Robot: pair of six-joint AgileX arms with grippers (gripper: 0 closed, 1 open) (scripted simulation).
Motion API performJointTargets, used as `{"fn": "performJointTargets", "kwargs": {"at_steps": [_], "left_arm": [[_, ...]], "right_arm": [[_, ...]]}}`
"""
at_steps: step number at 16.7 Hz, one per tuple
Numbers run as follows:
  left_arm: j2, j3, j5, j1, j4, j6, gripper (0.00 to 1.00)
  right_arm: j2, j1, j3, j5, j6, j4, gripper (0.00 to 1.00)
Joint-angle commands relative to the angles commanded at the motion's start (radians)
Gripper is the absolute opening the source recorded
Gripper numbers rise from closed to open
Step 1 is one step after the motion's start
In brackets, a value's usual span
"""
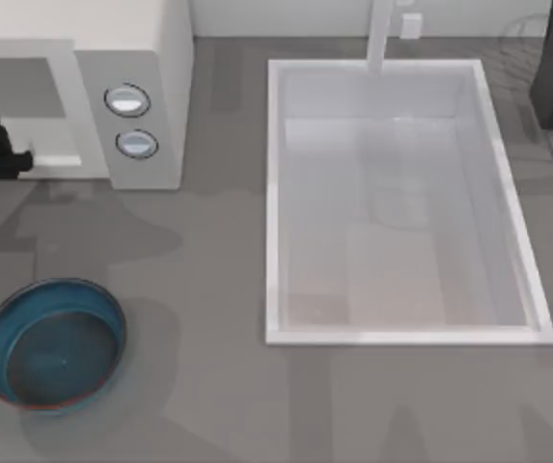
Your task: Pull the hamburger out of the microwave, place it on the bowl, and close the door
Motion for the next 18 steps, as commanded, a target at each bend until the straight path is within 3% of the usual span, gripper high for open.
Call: {"fn": "performJointTargets", "kwargs": {"at_steps": [4,11,14,18], "left_arm": [[-0.121,0.0,-0.001,0.0,-0.125,0.001,0.0],[-0.132,0.004,-0.008,-0.006,-0.145,-0.007,0.0],[-0.132,0.042,-0.064,-0.059,-0.226,-0.1,0.0],[-0.131,0.144,-0.204,-0.186,-0.473,-0.366,0.0]], "right_arm": [[0.0,0.0,0.0,0.0,0.0,0.0,1.0],[0.0,0.0,0.0,0.0,0.0,0.0,1.0],[0.0,0.0,0.0,0.0,0.0,0.0,1.0],[0.0,0.0,0.0,0.0,0.0,0.0,1.0]]}}
